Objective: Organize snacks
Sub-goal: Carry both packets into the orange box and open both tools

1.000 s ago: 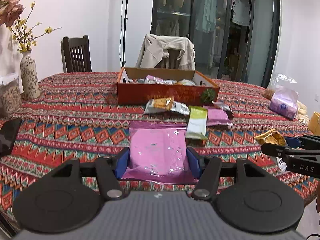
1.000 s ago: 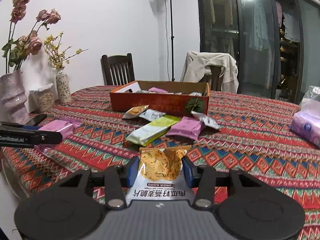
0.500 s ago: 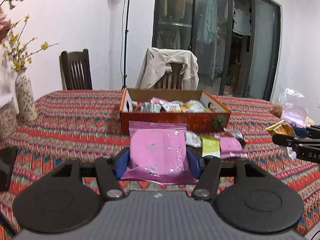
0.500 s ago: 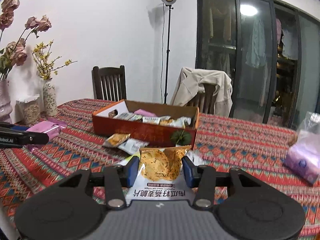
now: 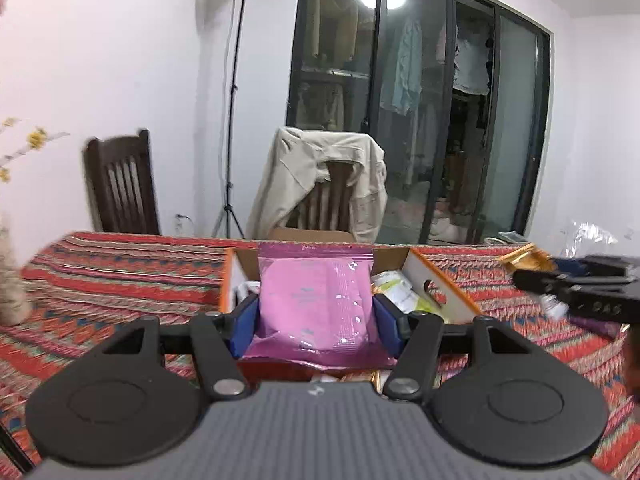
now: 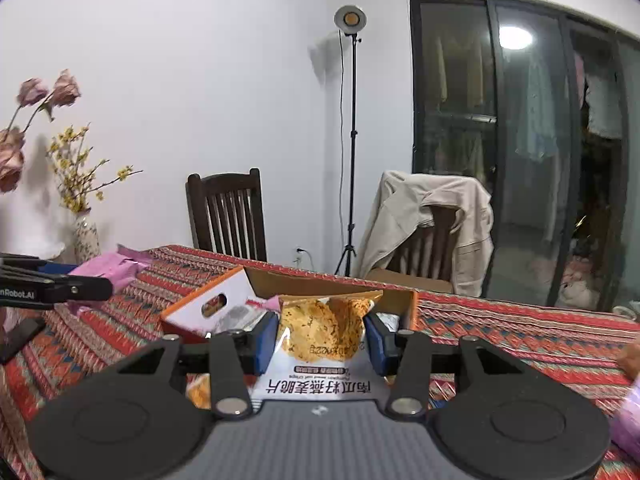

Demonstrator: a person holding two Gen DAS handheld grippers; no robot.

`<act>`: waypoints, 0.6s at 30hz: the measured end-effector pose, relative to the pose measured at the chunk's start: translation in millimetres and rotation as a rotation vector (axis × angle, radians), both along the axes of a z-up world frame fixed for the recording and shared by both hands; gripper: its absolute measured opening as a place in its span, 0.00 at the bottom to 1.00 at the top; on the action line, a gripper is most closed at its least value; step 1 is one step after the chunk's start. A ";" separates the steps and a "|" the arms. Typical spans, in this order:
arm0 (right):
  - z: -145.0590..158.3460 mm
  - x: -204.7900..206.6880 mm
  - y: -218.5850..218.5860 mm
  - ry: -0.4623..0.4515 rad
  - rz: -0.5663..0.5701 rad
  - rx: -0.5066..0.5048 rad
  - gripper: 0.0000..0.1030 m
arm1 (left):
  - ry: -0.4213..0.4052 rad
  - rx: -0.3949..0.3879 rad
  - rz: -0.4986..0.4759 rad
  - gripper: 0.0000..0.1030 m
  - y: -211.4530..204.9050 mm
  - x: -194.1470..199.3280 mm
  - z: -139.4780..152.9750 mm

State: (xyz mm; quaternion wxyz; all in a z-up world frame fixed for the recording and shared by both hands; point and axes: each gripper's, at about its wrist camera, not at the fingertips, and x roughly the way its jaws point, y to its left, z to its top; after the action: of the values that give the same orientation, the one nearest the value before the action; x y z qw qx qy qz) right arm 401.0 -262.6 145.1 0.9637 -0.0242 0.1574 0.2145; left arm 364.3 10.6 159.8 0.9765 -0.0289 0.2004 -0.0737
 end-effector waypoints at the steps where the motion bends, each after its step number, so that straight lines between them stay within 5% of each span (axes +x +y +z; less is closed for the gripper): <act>1: -0.3 13.3 2.4 0.010 0.007 0.010 0.44 | 0.022 -0.019 -0.014 0.60 -1.2 15.5 -0.8; 5: -13.3 76.8 8.1 0.125 0.048 0.126 0.44 | 0.115 -0.034 -0.038 0.60 -14.0 82.7 -17.1; 10: -48.8 146.3 32.1 0.229 -0.003 0.092 0.44 | 0.212 -0.026 0.007 0.60 -31.5 149.3 -57.7; 16: -88.8 180.1 48.1 0.311 -0.023 0.059 0.48 | 0.257 -0.082 0.007 0.70 -33.2 172.5 -86.1; 18: -94.4 180.7 47.3 0.315 -0.038 0.056 0.58 | 0.244 -0.072 -0.012 0.77 -33.0 170.2 -85.3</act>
State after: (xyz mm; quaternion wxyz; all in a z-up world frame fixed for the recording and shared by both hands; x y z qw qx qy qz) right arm 581.7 -215.3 50.7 0.9313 0.0394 0.3009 0.2015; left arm 534.5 -22.4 74.5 0.9427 -0.0712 0.3152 -0.0825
